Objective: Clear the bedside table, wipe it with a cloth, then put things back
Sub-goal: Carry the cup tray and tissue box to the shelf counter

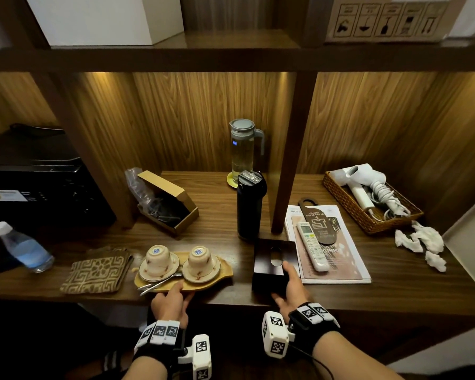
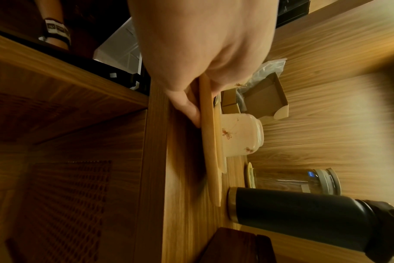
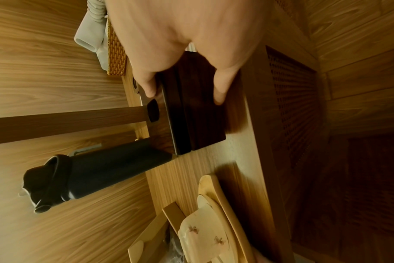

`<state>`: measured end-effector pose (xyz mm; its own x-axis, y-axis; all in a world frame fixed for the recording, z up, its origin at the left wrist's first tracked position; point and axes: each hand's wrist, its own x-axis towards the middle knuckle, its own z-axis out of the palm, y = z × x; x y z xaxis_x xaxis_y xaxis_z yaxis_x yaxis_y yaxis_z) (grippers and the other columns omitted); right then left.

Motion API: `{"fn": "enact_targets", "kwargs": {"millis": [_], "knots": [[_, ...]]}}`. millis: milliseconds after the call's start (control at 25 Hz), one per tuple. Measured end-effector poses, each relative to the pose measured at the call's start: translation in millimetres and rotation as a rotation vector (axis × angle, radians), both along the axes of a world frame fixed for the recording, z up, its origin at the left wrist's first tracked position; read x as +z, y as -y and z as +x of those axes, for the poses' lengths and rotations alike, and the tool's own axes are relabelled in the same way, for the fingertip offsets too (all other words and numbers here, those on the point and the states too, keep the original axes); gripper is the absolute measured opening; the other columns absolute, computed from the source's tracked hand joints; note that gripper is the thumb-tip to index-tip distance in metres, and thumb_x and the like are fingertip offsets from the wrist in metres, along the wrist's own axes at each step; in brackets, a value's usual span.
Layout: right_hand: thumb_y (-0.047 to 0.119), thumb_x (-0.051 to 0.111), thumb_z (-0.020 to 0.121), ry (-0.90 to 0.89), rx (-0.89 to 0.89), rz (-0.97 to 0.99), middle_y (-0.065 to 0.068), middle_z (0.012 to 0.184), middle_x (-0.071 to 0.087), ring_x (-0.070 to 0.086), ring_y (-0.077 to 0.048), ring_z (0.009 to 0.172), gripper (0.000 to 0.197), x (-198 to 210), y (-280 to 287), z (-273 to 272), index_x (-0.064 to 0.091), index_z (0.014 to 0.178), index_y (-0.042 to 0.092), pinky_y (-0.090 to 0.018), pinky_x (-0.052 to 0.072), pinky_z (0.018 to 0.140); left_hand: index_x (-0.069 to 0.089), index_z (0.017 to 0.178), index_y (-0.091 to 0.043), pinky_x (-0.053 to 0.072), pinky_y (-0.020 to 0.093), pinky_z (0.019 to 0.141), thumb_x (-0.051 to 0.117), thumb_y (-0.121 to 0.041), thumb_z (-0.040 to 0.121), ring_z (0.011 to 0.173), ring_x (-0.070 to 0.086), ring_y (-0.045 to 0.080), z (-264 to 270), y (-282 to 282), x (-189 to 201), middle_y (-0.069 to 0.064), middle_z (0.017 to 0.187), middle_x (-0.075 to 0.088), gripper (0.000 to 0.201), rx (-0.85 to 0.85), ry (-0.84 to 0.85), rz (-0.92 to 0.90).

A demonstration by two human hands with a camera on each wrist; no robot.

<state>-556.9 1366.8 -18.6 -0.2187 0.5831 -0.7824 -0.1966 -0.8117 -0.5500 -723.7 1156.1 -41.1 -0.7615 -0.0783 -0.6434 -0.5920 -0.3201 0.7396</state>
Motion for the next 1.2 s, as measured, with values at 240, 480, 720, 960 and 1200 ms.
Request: {"fn": "enact_targets", "kwargs": {"millis": [240,480,720,960,1200], "knots": [[0.027,0.092,0.079,0.025,0.065,0.028,-0.012,0.123,0.075,0.071,-0.028,0.107,0.058,-7,1,5,0.07,0.128,0.005,-0.044,0.06,0.078,0.058,0.134,0.008,0.057,0.045,0.089,0.069,0.009,0.091,0.108,0.066,0.034,-5,-1,-4,0.025,0.128,0.066,0.044,-0.02,0.01,-0.015],[0.027,0.093,0.079,0.006,0.108,0.015,-0.015,0.122,0.075,0.07,-0.032,0.109,0.052,-3,3,14,0.071,0.122,0.007,-0.041,0.06,0.066,0.064,0.121,0.011,0.066,0.043,0.078,0.07,0.002,0.092,0.099,0.075,0.039,-10,7,-8,0.021,0.108,0.073,0.031,-0.129,0.016,-0.143],[0.018,0.091,0.081,-0.036,0.141,-0.012,-0.021,0.133,0.064,0.063,-0.036,0.11,0.053,2,10,31,0.067,0.127,0.005,-0.049,0.063,0.072,0.066,0.097,0.007,0.063,0.045,0.091,0.071,-0.019,0.094,0.075,0.081,0.032,-20,18,-17,0.014,0.061,0.077,0.027,-0.293,0.071,-0.292],[0.014,0.088,0.084,-0.041,0.157,-0.042,-0.032,0.151,0.051,0.056,-0.037,0.122,0.061,9,27,40,0.059,0.137,0.006,-0.05,0.067,0.07,0.061,0.089,0.009,0.063,0.038,0.058,0.064,-0.015,0.101,0.053,0.076,0.034,-22,21,-13,0.027,0.079,0.074,0.027,-0.42,0.083,-0.349],[0.013,0.086,0.087,-0.051,0.167,-0.041,-0.026,0.153,0.047,0.055,-0.039,0.135,0.069,16,42,41,0.053,0.146,0.002,-0.049,0.067,0.068,0.063,0.1,0.015,0.066,0.04,0.06,0.067,-0.02,0.101,0.058,0.076,0.039,-16,29,-5,0.026,0.073,0.076,0.036,-0.529,0.046,-0.4]]}}
